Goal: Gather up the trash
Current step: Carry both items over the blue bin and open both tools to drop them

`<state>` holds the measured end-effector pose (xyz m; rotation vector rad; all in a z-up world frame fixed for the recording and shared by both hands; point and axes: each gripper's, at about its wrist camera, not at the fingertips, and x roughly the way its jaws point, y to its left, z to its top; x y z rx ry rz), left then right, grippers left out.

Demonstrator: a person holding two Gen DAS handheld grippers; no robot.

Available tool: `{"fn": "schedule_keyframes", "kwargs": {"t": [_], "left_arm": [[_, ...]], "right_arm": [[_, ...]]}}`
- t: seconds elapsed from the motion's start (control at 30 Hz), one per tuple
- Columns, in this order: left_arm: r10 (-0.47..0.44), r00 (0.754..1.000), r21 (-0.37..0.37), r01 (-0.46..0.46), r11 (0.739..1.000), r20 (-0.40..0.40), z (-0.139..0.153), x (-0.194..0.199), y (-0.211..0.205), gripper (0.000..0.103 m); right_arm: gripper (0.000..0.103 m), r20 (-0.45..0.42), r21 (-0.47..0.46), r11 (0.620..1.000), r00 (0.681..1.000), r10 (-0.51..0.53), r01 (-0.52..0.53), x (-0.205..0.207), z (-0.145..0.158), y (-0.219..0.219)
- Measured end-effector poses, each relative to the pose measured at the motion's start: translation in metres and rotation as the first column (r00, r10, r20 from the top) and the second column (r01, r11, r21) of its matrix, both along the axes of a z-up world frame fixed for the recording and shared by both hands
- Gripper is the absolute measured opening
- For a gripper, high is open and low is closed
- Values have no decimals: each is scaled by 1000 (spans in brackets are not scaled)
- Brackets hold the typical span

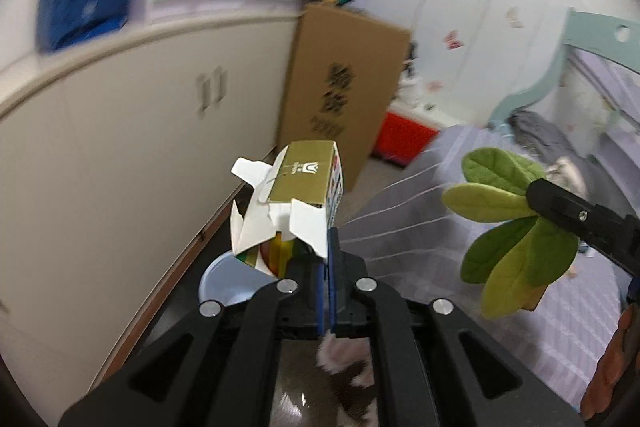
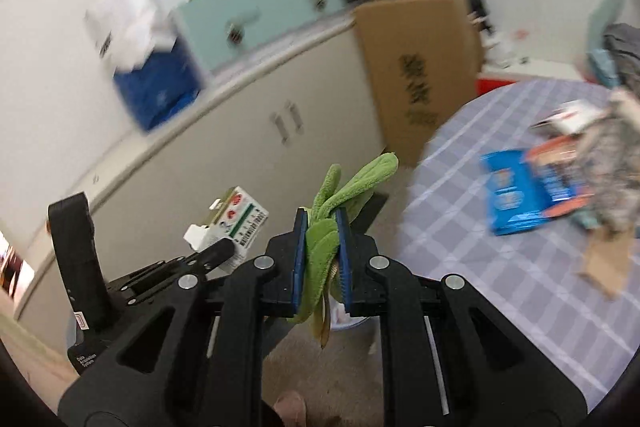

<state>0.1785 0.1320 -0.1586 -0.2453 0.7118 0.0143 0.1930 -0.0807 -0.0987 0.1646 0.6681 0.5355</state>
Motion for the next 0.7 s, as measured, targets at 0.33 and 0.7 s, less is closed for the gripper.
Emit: {"fn": "schedule_keyframes", "kwargs": {"t": [0.33, 0.7], "left_arm": [[177, 972, 27, -175, 984, -157, -62, 24, 85, 2], [177, 955, 13, -179, 984, -239, -96, 43, 109, 2]], "right_arm": [[39, -57, -128, 983, 991, 122, -128, 70, -74, 119], [73, -92, -222, 974, 995, 34, -54, 86, -109, 122]]}}
